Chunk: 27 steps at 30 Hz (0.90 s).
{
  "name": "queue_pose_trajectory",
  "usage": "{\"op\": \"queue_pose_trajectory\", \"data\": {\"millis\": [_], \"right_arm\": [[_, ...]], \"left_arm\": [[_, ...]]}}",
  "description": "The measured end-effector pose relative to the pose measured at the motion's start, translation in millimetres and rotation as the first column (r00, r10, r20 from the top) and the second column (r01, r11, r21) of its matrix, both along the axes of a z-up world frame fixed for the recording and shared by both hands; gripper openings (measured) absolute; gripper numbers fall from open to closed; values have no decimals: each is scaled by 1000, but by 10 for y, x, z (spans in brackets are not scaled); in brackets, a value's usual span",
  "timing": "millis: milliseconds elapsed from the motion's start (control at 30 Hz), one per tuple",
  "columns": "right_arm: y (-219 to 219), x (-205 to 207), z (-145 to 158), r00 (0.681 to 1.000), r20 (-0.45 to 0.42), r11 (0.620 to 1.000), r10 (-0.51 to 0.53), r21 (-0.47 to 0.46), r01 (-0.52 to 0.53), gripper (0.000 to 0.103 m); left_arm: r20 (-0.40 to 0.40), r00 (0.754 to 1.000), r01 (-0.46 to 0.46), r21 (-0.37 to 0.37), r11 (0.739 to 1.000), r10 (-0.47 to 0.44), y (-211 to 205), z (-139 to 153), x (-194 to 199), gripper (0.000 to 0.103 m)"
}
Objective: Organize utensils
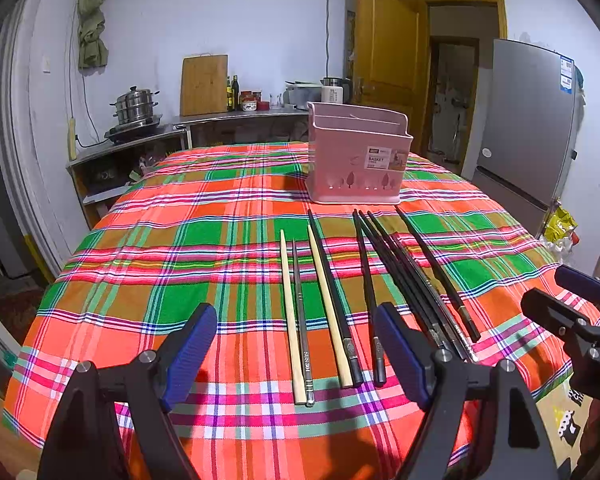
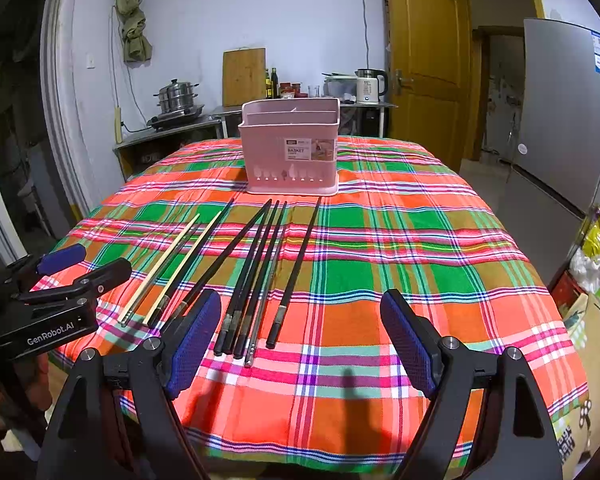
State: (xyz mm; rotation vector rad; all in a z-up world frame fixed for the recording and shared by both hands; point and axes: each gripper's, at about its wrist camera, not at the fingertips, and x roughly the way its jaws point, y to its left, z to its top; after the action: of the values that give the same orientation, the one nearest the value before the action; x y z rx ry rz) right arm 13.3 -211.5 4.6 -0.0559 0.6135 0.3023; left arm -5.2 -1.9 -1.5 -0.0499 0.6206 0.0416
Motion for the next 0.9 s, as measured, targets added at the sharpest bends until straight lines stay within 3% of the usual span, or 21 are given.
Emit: {"op": "queue_pose_trajectory", "data": {"millis": [900], "right_arm": [[-9, 7, -5, 1000, -2, 1000, -1, 3, 1, 82]], "left_arm": [[0, 1000, 0, 1, 1000, 0, -3, 25, -8, 81]]}}
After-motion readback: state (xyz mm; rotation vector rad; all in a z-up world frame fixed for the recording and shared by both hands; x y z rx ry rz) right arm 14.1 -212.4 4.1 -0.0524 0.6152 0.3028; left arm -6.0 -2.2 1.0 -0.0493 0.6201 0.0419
